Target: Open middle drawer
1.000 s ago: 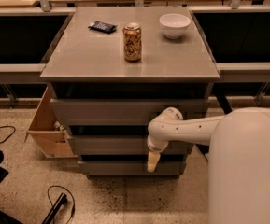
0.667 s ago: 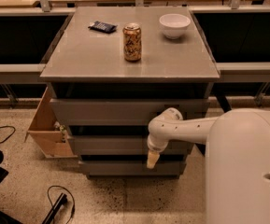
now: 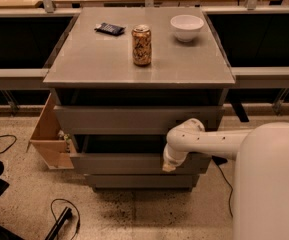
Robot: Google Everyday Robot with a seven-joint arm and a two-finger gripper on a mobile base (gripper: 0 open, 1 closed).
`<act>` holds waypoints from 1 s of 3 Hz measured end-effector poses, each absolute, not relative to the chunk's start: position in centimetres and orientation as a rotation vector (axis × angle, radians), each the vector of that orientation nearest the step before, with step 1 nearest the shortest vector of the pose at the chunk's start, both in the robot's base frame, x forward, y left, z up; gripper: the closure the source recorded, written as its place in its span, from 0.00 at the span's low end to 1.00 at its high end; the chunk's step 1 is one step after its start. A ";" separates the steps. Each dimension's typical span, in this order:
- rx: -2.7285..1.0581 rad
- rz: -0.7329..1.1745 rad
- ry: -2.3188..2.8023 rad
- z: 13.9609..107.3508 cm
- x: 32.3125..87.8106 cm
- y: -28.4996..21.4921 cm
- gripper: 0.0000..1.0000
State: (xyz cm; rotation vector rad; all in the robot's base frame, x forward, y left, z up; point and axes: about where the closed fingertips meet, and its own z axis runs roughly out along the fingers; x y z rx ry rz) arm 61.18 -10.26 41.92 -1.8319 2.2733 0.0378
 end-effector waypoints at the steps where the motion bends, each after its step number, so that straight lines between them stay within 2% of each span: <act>1: -1.832 0.038 2.273 43.1 61.2 -10.3 0.96; 2: -1.832 0.038 2.273 43.7 61.2 -10.3 1.00; 3: -1.832 0.038 2.273 43.7 61.2 -10.3 0.73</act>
Offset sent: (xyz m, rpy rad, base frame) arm -0.3891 -0.1908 0.0812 -0.1715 0.3156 -0.0452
